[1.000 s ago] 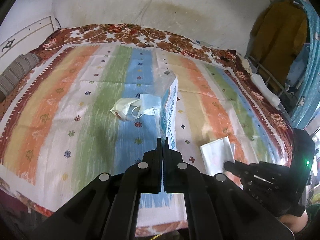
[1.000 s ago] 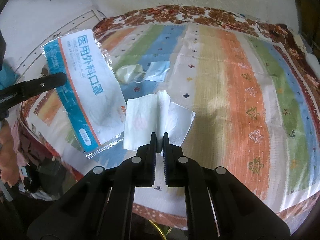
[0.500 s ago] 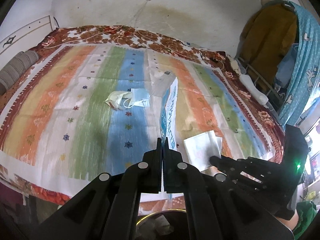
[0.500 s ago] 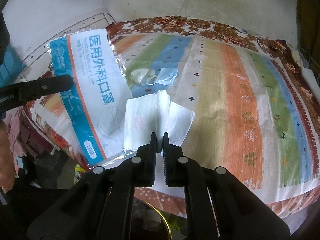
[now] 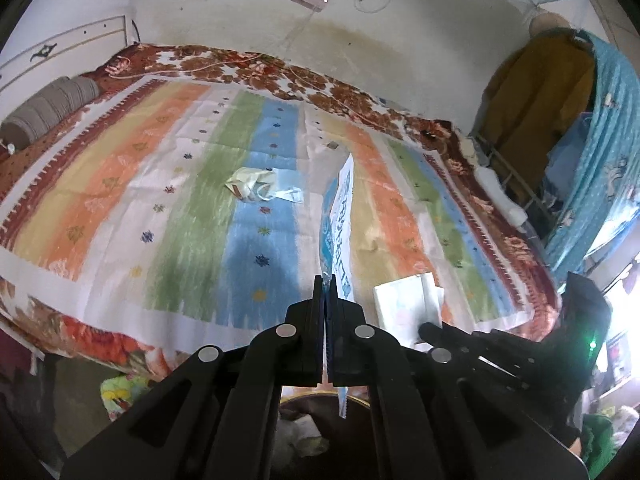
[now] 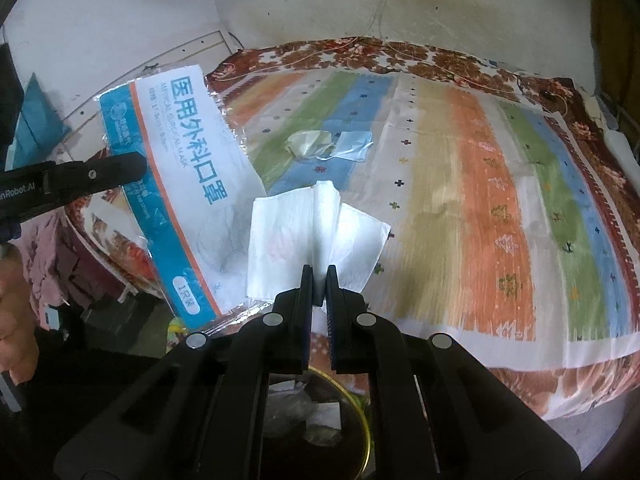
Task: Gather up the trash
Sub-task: 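Lift the mask package with the left tool while the right tool carries the napkin toward the bin, then open both tools over the bin to drop the mask package and napkin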
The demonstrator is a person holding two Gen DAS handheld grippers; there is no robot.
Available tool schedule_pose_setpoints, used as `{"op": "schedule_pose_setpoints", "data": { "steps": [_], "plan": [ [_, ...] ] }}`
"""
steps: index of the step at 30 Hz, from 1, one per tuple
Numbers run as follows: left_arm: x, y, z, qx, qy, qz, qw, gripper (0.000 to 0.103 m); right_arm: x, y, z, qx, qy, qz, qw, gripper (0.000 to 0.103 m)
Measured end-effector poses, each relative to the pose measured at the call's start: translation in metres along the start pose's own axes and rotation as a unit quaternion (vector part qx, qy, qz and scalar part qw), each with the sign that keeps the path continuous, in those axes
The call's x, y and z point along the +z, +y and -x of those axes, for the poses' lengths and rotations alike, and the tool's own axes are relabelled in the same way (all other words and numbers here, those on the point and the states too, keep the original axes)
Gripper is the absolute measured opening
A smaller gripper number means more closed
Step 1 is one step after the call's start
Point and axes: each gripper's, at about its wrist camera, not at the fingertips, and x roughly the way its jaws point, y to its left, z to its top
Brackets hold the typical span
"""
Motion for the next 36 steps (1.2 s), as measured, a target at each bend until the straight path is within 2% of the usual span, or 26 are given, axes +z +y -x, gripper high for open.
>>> {"op": "schedule_pose_setpoints", "data": {
  "steps": [6,18,23,30,36],
  "plan": [
    [-0.021,0.001,0.016,-0.018,0.001,0.006,0.9998,0.0,-0.016,0.008,0.015,-0.001,-0.005,0.005,1.0,0.005],
    [-0.056,0.001,0.033,-0.014,0.002,-0.001,0.9999,0.0,-0.056,0.022,0.034,0.024,0.004,0.005,1.0,0.005],
    [-0.073,0.005,0.036,0.001,0.004,0.008,1.0,0.0,-0.073,0.026,0.036,0.02,0.01,0.002,1.0,0.005],
    [-0.098,0.001,0.032,0.011,0.029,0.004,0.9995,0.0,-0.101,0.034,0.031,0.016,0.035,-0.003,0.999,0.005],
    [-0.117,-0.006,0.021,0.036,0.055,-0.009,0.9978,0.0,-0.117,0.035,0.024,0.008,0.061,-0.012,0.998,0.005]
  ]
}}
